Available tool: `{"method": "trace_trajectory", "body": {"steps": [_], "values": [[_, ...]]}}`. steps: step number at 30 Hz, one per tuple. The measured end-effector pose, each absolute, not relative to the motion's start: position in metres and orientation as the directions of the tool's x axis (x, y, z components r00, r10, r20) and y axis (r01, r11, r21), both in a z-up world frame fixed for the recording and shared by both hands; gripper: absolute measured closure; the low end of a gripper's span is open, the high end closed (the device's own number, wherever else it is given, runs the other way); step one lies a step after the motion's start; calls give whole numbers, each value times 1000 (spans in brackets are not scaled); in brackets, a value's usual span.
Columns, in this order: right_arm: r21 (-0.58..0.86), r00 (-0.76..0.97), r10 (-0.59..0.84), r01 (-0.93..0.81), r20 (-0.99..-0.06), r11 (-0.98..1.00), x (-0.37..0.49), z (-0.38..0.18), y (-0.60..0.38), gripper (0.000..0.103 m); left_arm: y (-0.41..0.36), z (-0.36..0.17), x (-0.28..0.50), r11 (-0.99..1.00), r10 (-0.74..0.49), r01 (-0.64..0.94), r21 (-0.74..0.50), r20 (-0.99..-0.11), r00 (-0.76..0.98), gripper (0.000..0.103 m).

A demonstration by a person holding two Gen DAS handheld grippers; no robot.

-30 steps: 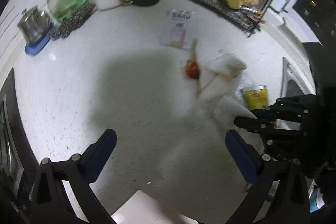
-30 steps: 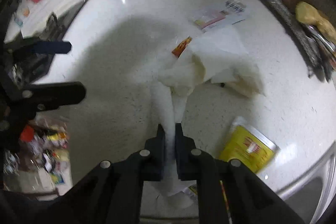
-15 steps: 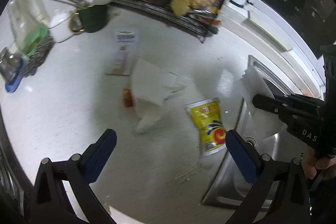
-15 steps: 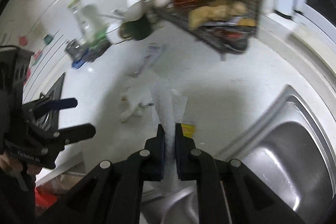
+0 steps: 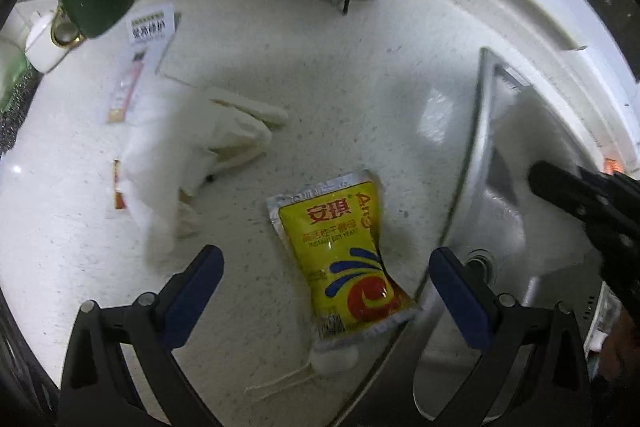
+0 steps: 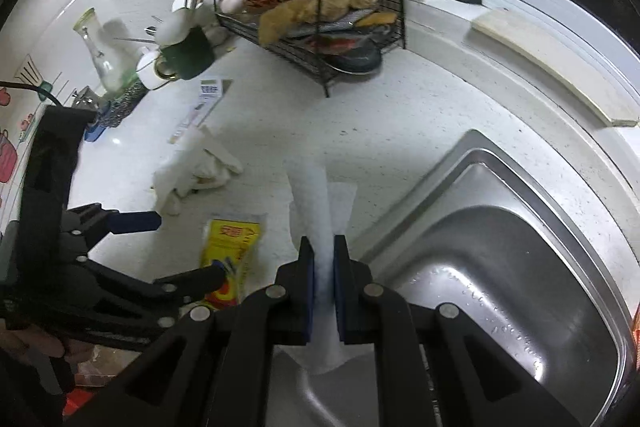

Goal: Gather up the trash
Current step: 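Hold the tissue with the right tool while the left tool reaches for the yellow yeast packet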

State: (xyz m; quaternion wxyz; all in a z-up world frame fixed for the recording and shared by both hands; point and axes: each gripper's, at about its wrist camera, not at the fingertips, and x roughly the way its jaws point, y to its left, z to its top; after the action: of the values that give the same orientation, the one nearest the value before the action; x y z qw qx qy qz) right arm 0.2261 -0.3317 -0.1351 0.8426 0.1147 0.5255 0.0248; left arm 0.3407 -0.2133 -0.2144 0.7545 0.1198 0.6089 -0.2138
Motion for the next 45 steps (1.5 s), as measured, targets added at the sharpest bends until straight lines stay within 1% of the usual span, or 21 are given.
{"method": "trace_trajectory", "body": {"steps": [3,4,5,8,9,11,12,14,18,19,21,24,25,26,27,29,36,38,41,45], "values": [[227,431,170,84,-886,970,225,-144,-335,95,-217,-228,347,891,-154,449,-66,-975,163,7],[230,425,174,84,-888,970,225,-146,-336,95,-218,-233,349,893,-137,446,-53,-978,159,12],[231,420,176,83,-890,969,225,-148,-336,95,-219,-236,350,894,-124,447,-41,-980,158,14],[240,410,188,80,-893,967,227,-153,-338,95,-224,-240,350,888,-75,460,22,-979,192,17],[247,407,195,79,-892,966,228,-154,-338,95,-224,-240,350,888,-75,459,21,-979,191,19],[257,408,204,79,-890,963,230,-155,-340,95,-224,-237,349,892,-74,451,20,-979,191,34],[257,411,204,76,-888,963,231,-155,-341,95,-225,-237,347,893,-74,450,20,-979,191,35],[259,417,205,77,-886,963,234,-155,-343,95,-227,-235,343,878,-85,479,19,-977,194,44],[276,417,218,84,-882,957,237,-156,-343,95,-227,-234,338,876,-98,483,8,-976,194,50],[277,416,220,82,-882,957,237,-156,-342,95,-225,-232,336,875,-109,484,-1,-975,193,58],[272,414,217,77,-884,959,236,-154,-338,95,-220,-229,334,878,-121,478,-16,-974,190,61],[286,411,234,70,-881,956,235,-153,-331,95,-217,-219,337,877,-141,480,-26,-968,206,70],[284,410,234,66,-882,956,234,-151,-329,95,-214,-214,337,879,-149,477,-30,-966,213,73],[282,411,233,63,-881,957,234,-149,-327,95,-213,-208,338,881,-164,472,-43,-962,220,94],[284,413,236,58,-880,957,233,-146,-324,95,-210,-202,338,886,-164,461,-41,-959,230,98],[281,415,236,48,-878,959,233,-139,-318,95,-201,-188,337,886,-183,461,-48,-950,254,101],[265,472,221,27,-853,964,224,-105,-297,95,-165,-151,328,880,-245,469,-80,-921,302,103],[258,477,221,12,-851,966,221,-98,-287,95,-153,-135,315,878,-258,472,-81,-911,323,103],[279,478,247,-5,-843,960,217,-91,-274,95,-136,-123,310,884,-288,452,-116,-897,334,103],[271,483,244,-15,-841,962,215,-89,-262,95,-121,-127,313,895,-296,424,-141,-898,326,102]]}}
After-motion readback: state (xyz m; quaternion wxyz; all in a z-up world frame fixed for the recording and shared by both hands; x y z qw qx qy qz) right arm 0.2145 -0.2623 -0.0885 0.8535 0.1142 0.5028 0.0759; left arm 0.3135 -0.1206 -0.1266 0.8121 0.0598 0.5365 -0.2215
